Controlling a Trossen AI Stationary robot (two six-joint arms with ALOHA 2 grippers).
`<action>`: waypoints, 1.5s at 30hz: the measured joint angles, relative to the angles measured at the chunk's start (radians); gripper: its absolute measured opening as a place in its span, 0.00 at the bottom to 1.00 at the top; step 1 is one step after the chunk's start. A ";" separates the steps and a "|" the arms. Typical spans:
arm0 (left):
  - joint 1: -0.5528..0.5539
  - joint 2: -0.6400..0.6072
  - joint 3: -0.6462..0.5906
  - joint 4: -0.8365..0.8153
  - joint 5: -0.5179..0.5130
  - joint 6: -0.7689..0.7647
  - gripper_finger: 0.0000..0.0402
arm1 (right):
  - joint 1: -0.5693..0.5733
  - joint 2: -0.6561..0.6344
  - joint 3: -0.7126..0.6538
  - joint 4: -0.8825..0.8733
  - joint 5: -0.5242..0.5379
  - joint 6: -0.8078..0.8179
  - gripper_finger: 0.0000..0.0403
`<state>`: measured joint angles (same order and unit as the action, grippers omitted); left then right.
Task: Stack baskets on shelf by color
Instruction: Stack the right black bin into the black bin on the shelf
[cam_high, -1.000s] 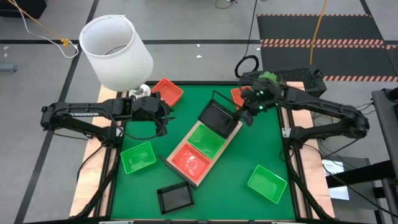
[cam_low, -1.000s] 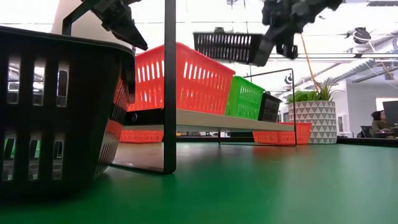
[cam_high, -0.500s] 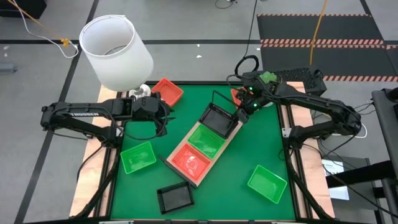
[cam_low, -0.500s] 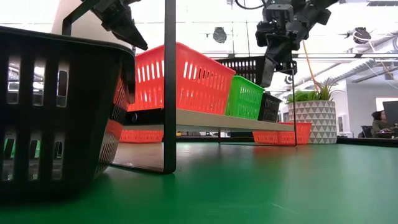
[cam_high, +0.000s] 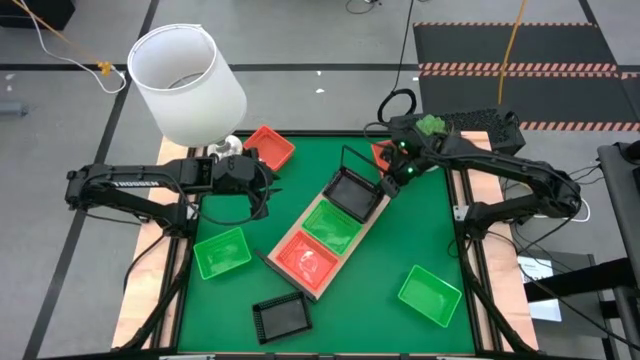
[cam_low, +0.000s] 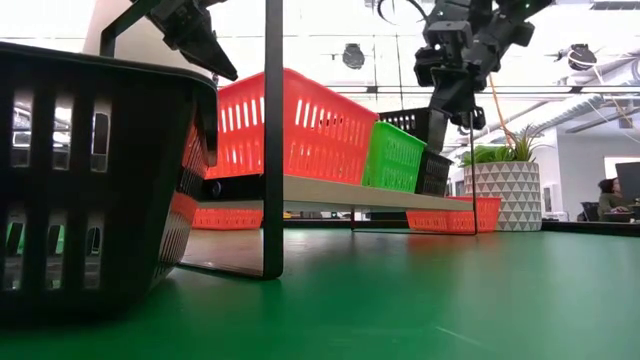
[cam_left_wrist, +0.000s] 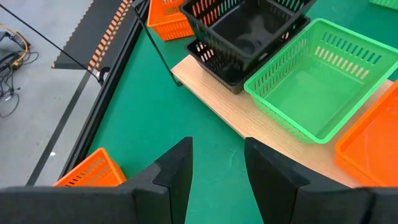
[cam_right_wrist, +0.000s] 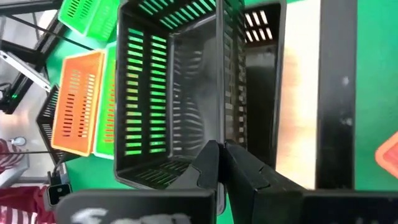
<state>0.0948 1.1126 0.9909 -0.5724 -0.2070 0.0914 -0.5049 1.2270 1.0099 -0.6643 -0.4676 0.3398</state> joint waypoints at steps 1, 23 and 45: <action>0.000 0.000 0.000 0.000 0.000 0.000 0.37 | 0.000 0.000 -0.008 0.004 -0.001 0.005 0.02; 0.000 0.000 0.000 0.000 0.000 -0.008 0.37 | 0.001 -0.002 -0.045 0.065 0.026 0.003 0.09; 0.000 0.000 0.000 0.001 0.000 -0.002 0.37 | 0.015 -0.007 -0.049 0.133 0.121 0.004 0.10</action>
<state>0.0948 1.1126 0.9909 -0.5716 -0.2066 0.0895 -0.4896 1.2198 0.9607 -0.5308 -0.3470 0.3433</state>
